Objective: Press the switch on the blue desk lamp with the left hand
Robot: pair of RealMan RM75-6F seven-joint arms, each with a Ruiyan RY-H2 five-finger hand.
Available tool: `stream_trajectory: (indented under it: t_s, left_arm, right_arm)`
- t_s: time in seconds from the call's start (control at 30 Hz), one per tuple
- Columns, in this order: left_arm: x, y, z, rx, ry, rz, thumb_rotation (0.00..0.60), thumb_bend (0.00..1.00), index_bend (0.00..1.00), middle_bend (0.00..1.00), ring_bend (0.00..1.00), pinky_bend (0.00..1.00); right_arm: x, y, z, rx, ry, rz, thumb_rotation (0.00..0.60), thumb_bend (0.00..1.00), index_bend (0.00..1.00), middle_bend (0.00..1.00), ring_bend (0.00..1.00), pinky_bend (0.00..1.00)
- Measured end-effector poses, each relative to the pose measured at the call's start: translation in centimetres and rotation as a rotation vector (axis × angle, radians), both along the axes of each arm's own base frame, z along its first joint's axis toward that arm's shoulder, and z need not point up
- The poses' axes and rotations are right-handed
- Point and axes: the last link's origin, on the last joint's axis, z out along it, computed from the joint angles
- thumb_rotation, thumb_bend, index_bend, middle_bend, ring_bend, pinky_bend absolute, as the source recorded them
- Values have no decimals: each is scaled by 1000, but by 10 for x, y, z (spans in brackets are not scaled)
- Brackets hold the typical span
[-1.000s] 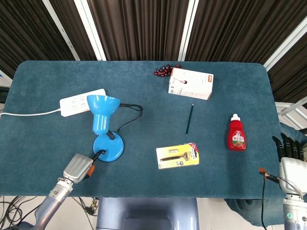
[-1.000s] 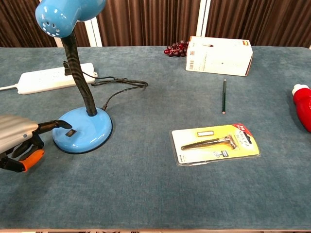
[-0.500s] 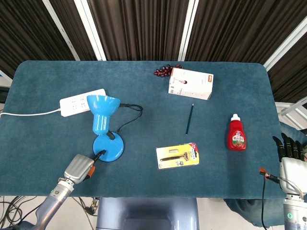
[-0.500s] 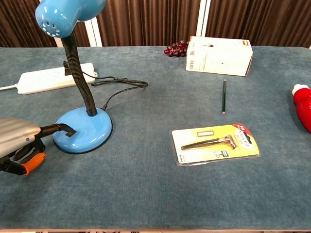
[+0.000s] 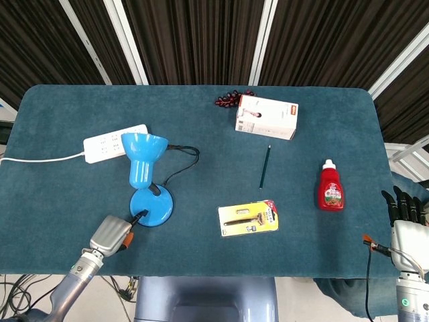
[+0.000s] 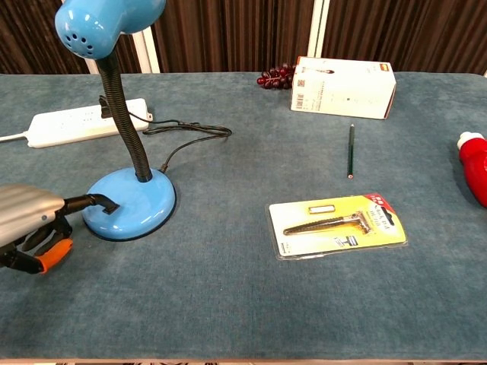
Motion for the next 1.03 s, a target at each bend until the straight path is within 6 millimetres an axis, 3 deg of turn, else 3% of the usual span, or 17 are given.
stream_trajectory:
  t_s: [0.13, 0.3, 0.4, 0.53, 0.73, 1.03]
  left_arm:
    - [9, 5, 16, 86, -36, -35, 600, 384, 130, 475, 446, 671]
    - [19, 7, 47, 230, -98, -76, 600, 311, 129, 330, 250, 451]
    - [21, -2, 74, 307, -156, -81, 600, 252, 132, 294, 190, 334]
    - [10, -20, 114, 390, -193, -44, 600, 185, 132, 250, 126, 171]
    - [-14, -41, 148, 448, -184, 41, 600, 176, 132, 194, 78, 129]
    - [-39, -47, 158, 470, -207, 125, 600, 176, 132, 156, 78, 121]
  right_arm:
    - [0, 0, 0, 1, 0, 0, 600, 141, 121, 51, 37, 0]
    - [1, 0, 0, 1, 0, 3, 600, 140, 121, 51, 37, 0]
    - [1, 1, -1, 3, 0, 4, 600, 140, 121, 51, 37, 0]
    - [2, 1, -2, 9, 3, 7, 600, 140, 121, 51, 37, 0]
    - [2, 1, -5, 20, 10, 8, 600, 140, 121, 51, 37, 0]
    - [2, 1, -7, 23, 17, 10, 600, 140, 121, 51, 37, 0]
